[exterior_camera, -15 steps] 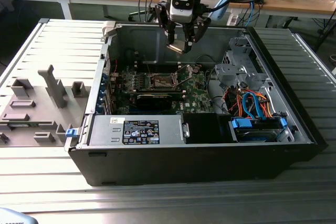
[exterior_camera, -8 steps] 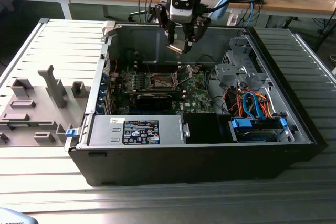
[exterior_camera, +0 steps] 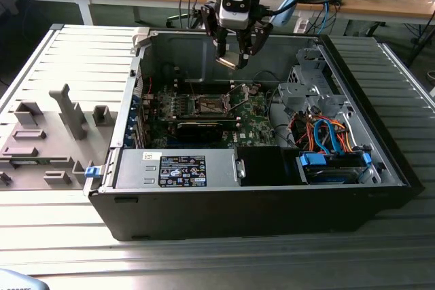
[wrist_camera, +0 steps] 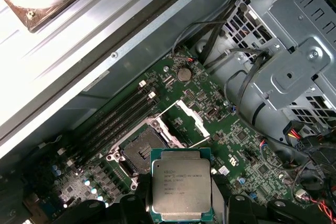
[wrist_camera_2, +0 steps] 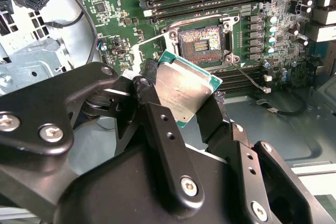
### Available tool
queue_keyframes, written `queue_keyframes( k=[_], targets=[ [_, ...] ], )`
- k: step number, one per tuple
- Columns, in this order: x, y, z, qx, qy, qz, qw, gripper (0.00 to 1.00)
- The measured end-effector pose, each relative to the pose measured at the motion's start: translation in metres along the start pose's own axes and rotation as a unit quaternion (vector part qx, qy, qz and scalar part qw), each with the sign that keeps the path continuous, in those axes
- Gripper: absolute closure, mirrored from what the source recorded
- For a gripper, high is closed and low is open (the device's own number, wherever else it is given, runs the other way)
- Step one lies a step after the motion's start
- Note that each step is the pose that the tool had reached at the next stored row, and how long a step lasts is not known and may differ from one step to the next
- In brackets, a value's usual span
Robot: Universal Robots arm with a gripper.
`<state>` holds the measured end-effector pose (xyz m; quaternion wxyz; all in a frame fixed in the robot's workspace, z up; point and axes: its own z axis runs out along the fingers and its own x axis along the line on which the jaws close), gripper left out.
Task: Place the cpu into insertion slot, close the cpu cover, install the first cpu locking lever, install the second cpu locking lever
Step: 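Place the cpu into insertion slot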
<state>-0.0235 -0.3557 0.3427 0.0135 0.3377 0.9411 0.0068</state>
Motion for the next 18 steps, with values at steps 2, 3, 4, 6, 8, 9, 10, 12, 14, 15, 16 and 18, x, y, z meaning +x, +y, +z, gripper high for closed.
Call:
queue_keyframes(
  k=[2, 3, 4, 6, 8, 9, 10, 12, 14, 15, 16, 18],
  targets=[
    [0.0000, 0.0000, 0.0000, 0.0000, 0.0000, 0.001, 1.00000, 0.45],
    [0.0000, 0.0000, 0.0000, 0.0000, 0.0000, 0.001, 1.00000, 0.45],
    [0.0000, 0.0000, 0.0000, 0.0000, 0.0000, 0.001, 1.00000, 0.45],
    [0.0000, 0.0000, 0.0000, 0.0000, 0.0000, 0.001, 1.00000, 0.45],
    [0.0000, 0.0000, 0.0000, 0.0000, -0.0001, 0.002, 1.00000, 0.45],
    [0.0000, 0.0000, 0.0000, 0.0000, -0.0001, 0.002, 1.00000, 0.45],
    [0.0000, 0.0000, 0.0000, 0.0000, -0.0001, 0.003, 1.00000, 0.45],
    [0.0000, 0.0000, 0.0000, 0.0001, -0.0001, 0.003, 1.00000, 0.45],
    [0.0000, 0.0000, 0.0000, 0.0001, -0.0001, 0.003, 0.99999, 0.45],
    [0.0000, 0.0000, 0.0000, 0.0001, -0.0001, 0.004, 0.99999, 0.45],
    [0.0000, 0.0000, 0.0000, 0.0001, -0.0001, 0.004, 0.99999, 0.45],
    [0.0000, 0.0000, 0.0000, 0.0001, -0.0001, 0.004, 0.99999, 0.45]
  ],
)
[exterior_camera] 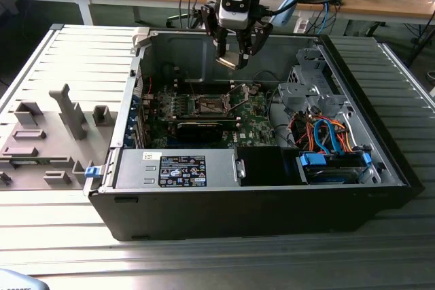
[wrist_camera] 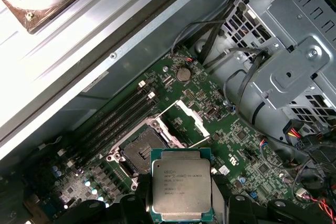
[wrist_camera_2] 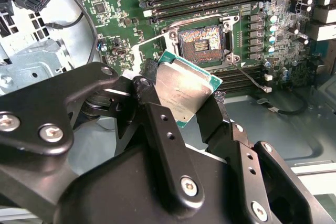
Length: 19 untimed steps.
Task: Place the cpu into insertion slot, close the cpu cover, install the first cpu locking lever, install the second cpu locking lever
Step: 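Place the cpu into insertion slot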
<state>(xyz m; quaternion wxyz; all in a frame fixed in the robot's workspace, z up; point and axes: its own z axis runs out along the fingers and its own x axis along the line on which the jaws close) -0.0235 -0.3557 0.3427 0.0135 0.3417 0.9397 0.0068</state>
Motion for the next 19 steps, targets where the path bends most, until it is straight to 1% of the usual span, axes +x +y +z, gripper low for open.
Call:
queue_keyframes(
  k=[19],
  targets=[
    [0.0000, 0.0000, 0.0000, 0.0001, -0.0001, 0.006, 0.99998, 0.45]
  ],
)
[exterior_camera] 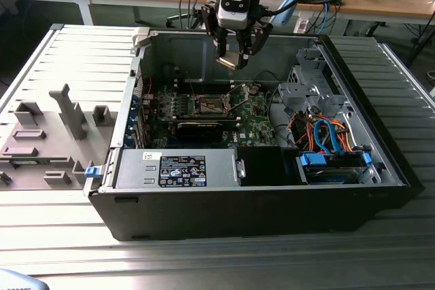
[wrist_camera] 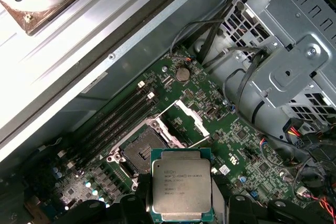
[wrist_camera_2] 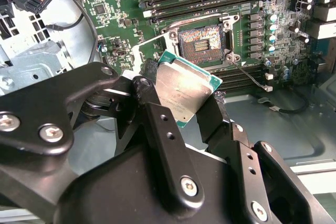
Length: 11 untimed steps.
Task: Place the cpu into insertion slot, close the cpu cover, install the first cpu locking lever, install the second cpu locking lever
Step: 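Place the cpu into insertion slot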
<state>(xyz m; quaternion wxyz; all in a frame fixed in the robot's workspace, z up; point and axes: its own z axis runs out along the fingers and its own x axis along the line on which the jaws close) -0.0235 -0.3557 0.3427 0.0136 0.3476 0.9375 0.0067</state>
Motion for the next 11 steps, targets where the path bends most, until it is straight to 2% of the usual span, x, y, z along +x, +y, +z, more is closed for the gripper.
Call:
queue_keyframes(
  k=[11],
  targets=[
    [0.0000, 0.0000, 0.0000, 0.0000, -0.0001, 0.002, 1.00000, 0.45]
  ],
)
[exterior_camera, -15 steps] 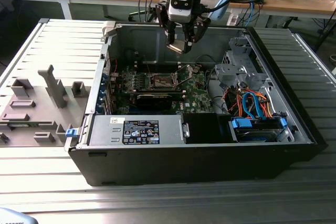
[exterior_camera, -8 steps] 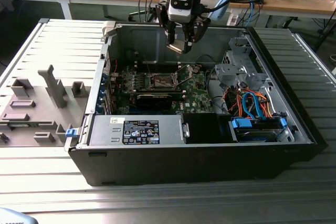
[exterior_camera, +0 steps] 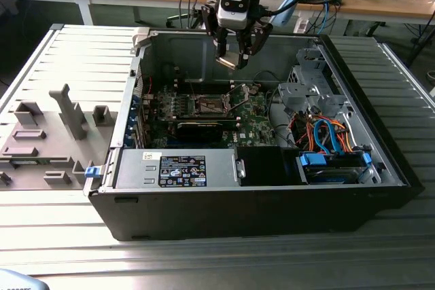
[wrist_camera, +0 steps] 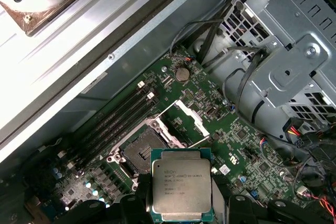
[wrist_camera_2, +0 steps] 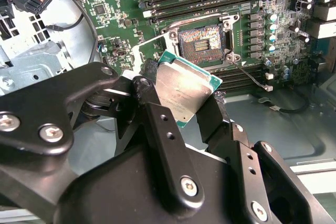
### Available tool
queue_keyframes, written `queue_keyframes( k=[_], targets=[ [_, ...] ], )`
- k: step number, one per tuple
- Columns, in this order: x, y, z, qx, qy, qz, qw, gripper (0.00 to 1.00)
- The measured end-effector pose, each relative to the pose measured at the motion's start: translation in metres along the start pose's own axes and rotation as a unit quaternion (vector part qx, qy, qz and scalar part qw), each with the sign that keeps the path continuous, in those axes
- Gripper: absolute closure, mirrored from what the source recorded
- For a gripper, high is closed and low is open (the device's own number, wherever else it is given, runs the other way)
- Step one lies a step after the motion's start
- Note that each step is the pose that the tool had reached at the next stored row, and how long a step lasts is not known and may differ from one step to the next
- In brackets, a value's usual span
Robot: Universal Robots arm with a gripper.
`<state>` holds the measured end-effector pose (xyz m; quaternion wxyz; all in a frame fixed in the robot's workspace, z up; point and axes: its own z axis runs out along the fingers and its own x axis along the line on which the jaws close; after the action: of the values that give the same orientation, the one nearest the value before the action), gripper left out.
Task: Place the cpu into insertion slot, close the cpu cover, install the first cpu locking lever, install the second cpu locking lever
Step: 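Place the cpu into insertion slot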
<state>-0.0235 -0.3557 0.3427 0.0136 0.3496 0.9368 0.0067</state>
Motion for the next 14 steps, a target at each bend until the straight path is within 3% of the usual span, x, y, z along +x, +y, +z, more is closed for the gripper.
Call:
queue_keyframes(
  k=[14],
  targets=[
    [0.0000, 0.0000, 0.0000, 0.0001, -0.0001, 0.003, 0.99999, 0.45]
  ],
)
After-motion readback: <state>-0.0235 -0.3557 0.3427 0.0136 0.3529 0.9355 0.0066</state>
